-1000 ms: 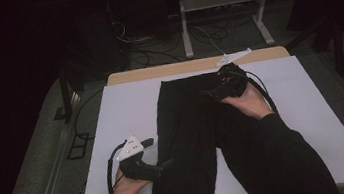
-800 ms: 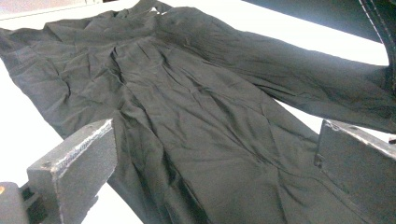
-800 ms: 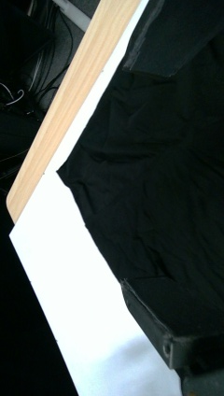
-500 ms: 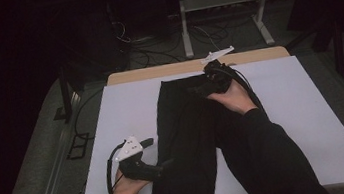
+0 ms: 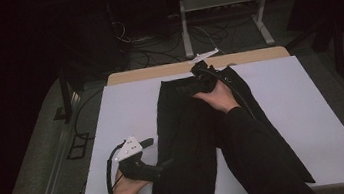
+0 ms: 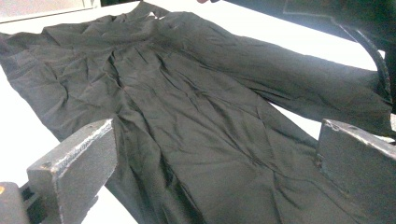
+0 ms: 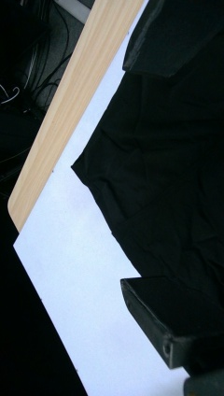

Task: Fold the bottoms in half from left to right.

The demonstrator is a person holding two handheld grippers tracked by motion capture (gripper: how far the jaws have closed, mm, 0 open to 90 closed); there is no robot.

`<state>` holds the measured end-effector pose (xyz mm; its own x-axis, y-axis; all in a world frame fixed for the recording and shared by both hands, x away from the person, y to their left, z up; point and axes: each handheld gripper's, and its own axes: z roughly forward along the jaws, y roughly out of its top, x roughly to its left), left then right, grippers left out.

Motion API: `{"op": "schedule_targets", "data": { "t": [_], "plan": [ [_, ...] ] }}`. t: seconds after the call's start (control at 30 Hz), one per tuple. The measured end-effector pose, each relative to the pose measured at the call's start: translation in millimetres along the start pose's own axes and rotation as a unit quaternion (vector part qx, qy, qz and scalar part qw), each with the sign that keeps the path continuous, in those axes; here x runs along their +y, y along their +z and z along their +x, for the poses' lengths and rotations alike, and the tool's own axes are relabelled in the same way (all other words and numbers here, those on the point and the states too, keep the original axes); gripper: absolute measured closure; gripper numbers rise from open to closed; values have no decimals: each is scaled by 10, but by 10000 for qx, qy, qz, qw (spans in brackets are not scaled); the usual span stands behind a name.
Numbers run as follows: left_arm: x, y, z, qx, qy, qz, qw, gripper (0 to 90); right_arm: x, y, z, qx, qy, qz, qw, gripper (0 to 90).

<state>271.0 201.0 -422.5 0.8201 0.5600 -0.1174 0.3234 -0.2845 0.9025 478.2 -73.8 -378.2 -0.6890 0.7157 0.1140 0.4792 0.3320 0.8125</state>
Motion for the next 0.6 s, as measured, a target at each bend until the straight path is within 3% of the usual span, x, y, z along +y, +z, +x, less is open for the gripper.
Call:
{"op": "schedule_targets", "data": {
  "t": [0.6],
  "plan": [
    [-2,-12,-4,-12,-22,-28,10000,0,39,423,34,14,-37,64,10000,0]
  ]
}}
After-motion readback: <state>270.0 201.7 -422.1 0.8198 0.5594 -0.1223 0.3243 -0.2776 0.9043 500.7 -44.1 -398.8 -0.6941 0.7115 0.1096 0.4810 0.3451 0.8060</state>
